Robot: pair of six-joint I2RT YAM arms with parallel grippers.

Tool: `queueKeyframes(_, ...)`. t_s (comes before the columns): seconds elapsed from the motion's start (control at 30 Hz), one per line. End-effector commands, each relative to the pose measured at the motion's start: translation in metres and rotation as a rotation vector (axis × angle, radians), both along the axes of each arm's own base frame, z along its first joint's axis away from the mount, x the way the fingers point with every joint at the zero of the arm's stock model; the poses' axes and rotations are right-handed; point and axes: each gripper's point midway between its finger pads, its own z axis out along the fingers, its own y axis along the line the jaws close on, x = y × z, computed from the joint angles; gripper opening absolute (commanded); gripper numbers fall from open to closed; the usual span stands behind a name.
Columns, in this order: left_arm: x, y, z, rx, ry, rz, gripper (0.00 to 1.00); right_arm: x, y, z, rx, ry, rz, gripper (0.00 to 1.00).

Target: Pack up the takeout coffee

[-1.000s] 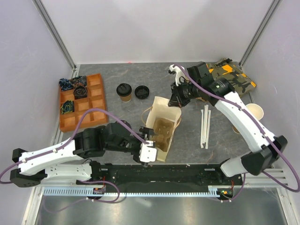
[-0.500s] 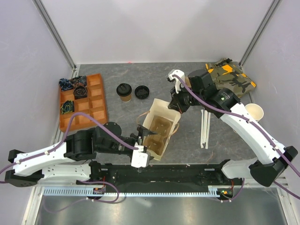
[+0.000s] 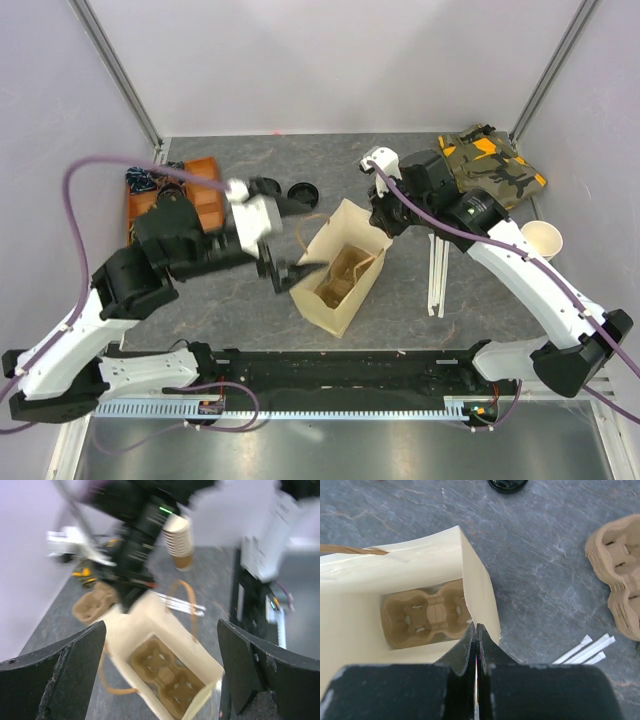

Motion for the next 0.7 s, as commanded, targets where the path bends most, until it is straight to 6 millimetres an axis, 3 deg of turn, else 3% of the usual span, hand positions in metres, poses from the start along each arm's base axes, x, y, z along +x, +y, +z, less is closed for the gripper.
queueKeyframes(0.0, 0.040, 0.013, 0.032, -0.157, 0.269, 0.178, 1.00, 0.008, -0.016, 0.004, -0.022, -0.049, -0.093, 0.00)
queueKeyframes(0.1, 0.085, 0.031, 0.000, -0.075, 0.345, 0.362, 1.00, 0.010, -0.023, -0.003, -0.028, -0.034, -0.130, 0.00)
queueKeyframes(0.13, 0.107, 0.047, -0.010, -0.058, 0.380, 0.446, 1.00, 0.009, -0.024, -0.003, -0.025, -0.033, -0.133, 0.00)
queueKeyframes(0.2, 0.124, 0.058, -0.045, 0.014, 0.528, 0.492, 1.00, 0.009, -0.026, -0.004, -0.022, -0.033, -0.137, 0.00)
queueKeyframes(0.23, 0.140, 0.076, -0.055, 0.008, 0.577, 0.557, 1.00, 0.008, -0.027, -0.002, -0.016, -0.034, -0.136, 0.00)
queueKeyframes(0.4, 0.178, 0.108, -0.101, 0.081, 0.687, 0.706, 1.00, 0.003, -0.031, -0.008, -0.021, -0.018, -0.129, 0.04)
queueKeyframes(0.53, 0.195, 0.131, -0.120, 0.069, 0.778, 0.732, 1.00, -0.001, -0.034, -0.007, -0.022, 0.000, -0.106, 0.50)
queueKeyframes(0.67, 0.204, 0.142, -0.140, 0.117, 0.835, 0.725, 1.00, -0.001, -0.034, -0.001, -0.053, 0.002, -0.047, 0.73)
